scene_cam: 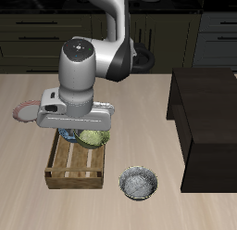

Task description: Place the blue bowl and the green bowl in the wooden tray

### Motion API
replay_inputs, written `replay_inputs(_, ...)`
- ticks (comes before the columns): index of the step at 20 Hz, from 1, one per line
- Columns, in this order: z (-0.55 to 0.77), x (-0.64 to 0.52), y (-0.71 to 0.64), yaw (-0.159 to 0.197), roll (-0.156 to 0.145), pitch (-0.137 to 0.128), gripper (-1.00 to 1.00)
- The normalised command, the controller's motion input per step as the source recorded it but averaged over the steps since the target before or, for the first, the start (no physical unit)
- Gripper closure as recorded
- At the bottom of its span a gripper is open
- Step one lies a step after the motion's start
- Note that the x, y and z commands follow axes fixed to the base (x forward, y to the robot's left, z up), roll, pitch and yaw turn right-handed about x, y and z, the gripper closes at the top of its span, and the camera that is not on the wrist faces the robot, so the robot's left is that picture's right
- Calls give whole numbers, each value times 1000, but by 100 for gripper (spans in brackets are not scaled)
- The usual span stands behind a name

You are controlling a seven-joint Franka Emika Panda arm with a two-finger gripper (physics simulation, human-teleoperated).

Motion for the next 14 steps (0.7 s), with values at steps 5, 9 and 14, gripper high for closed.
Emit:
replay_inputs(5,-242,33,-50,5,-20,5,100)
replay_inputs(9,-201,7,-104,26,-41,-12,100)
replay_inputs(14,-159,-1,-106,30,-39,-13,100)
